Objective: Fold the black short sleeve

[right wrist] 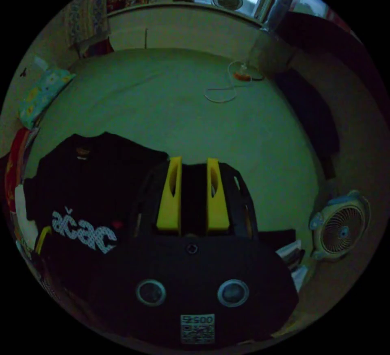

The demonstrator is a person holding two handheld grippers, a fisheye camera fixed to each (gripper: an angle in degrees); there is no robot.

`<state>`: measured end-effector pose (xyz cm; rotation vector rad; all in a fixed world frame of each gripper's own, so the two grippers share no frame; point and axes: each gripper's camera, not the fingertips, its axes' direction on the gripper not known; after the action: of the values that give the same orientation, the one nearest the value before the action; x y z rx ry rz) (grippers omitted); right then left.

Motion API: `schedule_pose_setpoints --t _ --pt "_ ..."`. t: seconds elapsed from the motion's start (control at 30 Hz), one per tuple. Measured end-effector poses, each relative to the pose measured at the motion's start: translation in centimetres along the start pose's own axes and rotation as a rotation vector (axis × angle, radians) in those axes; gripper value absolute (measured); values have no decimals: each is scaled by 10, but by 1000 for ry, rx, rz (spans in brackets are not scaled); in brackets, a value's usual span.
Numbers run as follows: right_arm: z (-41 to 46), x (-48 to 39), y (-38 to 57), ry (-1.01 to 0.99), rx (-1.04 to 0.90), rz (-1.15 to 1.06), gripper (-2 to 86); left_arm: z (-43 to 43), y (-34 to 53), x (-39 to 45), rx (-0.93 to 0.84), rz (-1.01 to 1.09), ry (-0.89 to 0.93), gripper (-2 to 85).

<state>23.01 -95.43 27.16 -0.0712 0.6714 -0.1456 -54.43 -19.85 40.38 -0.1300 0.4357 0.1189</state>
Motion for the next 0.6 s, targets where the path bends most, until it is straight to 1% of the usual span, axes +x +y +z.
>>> schedule_pose_setpoints --t 0.07,0.13,0.33,0.47,0.5,0.53,0.6 --pt "3 26 21 -4 -52 21 87 -3 5 3 -2 -1 4 10" --pt "12 56 50 -54 -129 60 104 -7 11 4 -7 -12 22 10" --pt "34 106 120 -170 -208 181 106 -24 33 10 -10 -20 19 10" --pt "30 122 162 -105 -186 162 83 -40 51 13 -18 -15 16 10" --pt "24 125 176 -79 -179 122 72 -45 57 14 -19 -15 16 10" --pt "17 127 191 -43 -164 77 26 -48 60 14 -19 -15 16 10" --pt "6 131 214 47 -164 40 -6 -59 72 16 -19 -12 20 11"
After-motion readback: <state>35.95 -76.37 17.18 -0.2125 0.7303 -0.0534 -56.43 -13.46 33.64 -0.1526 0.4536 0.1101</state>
